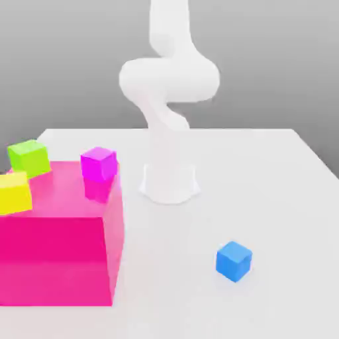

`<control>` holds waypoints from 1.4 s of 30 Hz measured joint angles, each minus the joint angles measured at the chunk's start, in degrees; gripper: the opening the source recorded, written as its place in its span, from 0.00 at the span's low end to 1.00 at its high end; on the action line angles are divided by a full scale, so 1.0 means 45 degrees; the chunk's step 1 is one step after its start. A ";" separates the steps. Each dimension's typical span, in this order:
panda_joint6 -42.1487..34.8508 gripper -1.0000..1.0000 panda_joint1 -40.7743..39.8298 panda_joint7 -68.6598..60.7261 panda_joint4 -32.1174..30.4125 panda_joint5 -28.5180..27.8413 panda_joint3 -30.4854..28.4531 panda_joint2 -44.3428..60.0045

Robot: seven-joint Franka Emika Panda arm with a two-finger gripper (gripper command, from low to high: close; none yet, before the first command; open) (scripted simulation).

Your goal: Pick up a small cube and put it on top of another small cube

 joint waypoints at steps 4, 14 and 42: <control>0.1285 0.50 0.0882 -0.1019 -0.1343 0.0141 0.0048 0.1823; 0.4576 0.50 0.2869 -0.3500 -0.4710 0.0369 0.0525 0.6483; 0.5772 0.00 0.3763 -0.4048 -0.6355 -0.0081 0.0218 0.8622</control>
